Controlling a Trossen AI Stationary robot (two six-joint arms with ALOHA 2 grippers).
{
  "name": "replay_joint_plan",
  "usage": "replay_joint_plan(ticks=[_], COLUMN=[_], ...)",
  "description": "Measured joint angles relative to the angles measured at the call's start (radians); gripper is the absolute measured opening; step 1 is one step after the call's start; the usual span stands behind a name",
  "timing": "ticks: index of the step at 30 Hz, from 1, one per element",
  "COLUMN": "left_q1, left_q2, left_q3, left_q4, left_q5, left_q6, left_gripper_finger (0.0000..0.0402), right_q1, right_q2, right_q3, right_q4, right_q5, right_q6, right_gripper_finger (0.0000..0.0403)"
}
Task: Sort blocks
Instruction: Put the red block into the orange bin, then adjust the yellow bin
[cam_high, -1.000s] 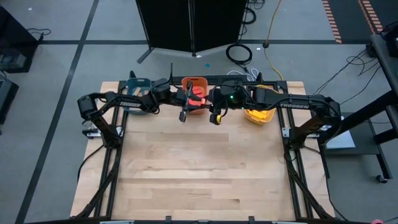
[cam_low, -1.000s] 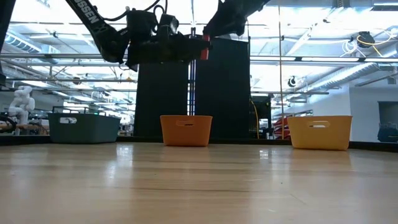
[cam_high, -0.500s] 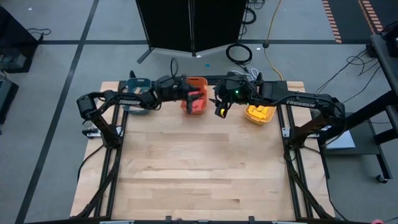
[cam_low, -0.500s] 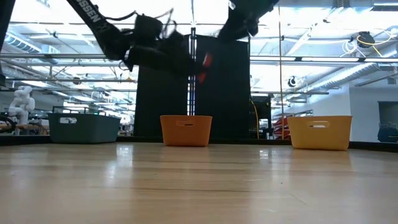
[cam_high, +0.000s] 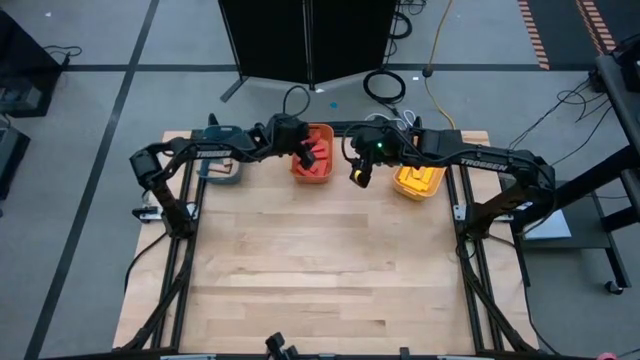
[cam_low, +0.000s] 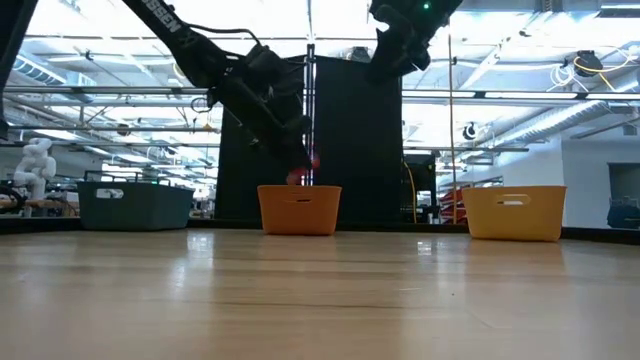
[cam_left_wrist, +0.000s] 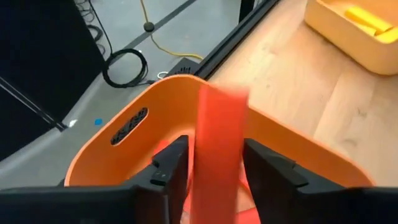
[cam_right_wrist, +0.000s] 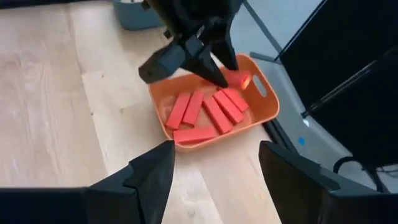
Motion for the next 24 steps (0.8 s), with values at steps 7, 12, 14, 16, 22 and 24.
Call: replay_joint_plan(ticks=[7,12,14,16,22,24], left_q1=[0.0,0.0,0.0,0.0,-0.007,-0.007], left_q2=[0.0,0.0,0.0,0.0,0.0,0.0], left_q3=[0.001,0.001,0.004,0.008,0.01,0.01], left_q4=[0.003,0.029,0.032,0.032,0.024,0.013], left_q5=[0.001,0.002,0.003,0.003,0.004,0.005], left_q6=[0.008,0.022,0.033,0.034,0.045,0.06], left_gripper_finger=[0.0196,0.0218,0.022,0.022,0.0221,0.0221], right_q1=[0.0,-0.016,-0.051,-0.097,-0.273,-0.332], right_q2=[0.0,0.0,0.0,0.0,0.001,0.0], right_q3=[0.0,0.0,0.0,-0.004,-0.112,-0.165], right_q4=[-0.118,-0.286,-0.36,-0.4,-0.414,-0.426], right_q5=[-0.001,0.127,0.22,0.247,0.221,0.219], right_q6=[0.096,0.338,0.427,0.467,0.524,0.532], right_gripper_finger=[0.0227,0.0226,0.0226,0.0226,0.0226,0.0226])
